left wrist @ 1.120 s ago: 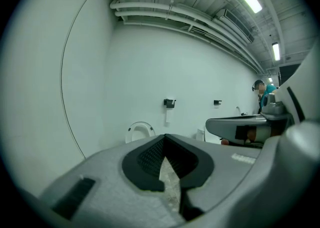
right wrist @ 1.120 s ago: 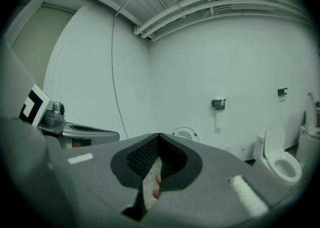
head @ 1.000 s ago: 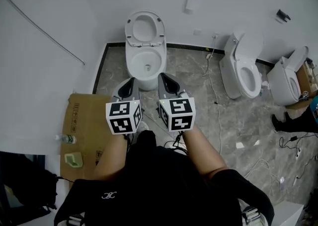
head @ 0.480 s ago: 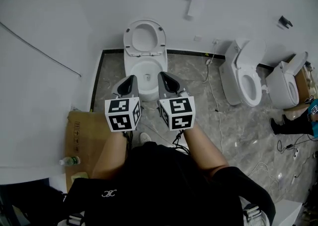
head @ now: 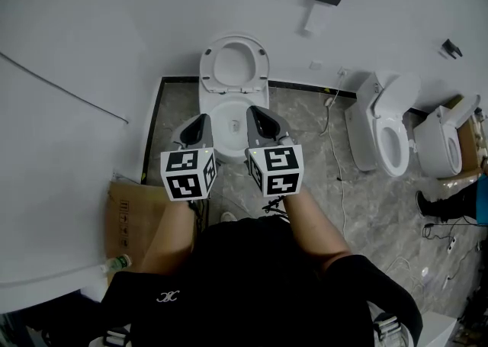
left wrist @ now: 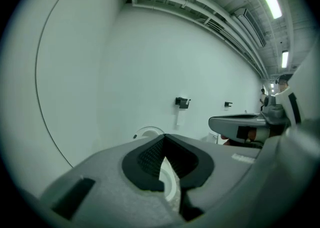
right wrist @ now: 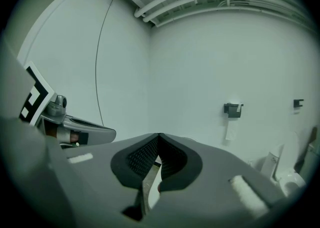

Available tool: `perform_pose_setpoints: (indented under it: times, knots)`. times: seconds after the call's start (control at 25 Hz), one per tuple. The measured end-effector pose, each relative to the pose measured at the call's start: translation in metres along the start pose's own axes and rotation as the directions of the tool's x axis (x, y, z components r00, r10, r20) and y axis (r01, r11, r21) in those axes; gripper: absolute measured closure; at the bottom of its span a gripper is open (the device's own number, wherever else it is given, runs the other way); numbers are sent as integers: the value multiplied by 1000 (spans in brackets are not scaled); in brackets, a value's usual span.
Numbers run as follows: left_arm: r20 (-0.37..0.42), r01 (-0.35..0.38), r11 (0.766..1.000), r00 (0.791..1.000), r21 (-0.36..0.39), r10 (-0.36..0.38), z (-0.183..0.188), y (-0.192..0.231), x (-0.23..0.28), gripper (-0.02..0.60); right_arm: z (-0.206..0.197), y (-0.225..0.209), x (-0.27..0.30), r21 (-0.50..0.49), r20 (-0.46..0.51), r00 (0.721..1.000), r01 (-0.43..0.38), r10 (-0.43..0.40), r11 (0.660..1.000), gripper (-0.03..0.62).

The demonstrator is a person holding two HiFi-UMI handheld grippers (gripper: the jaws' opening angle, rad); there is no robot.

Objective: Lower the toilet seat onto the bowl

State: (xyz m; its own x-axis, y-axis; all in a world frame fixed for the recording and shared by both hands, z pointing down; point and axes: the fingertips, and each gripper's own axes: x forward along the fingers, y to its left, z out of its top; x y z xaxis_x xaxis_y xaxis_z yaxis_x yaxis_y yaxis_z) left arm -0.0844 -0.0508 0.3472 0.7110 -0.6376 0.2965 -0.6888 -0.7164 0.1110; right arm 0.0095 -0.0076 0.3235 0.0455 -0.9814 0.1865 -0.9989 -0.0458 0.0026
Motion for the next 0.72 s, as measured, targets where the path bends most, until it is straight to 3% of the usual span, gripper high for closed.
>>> perform_pose_setpoints:
  times: [0.24,0.72]
  knots:
    - [-22,-4,1000,1000,-19,3,-6,14,16,573,-10,-17,24,42,-39,998,51,-49,998,585]
    - [-62,-84,996,995,-29,82,3,33,79,573,-13,-62,102,27,-81,997,-19,21,999,585]
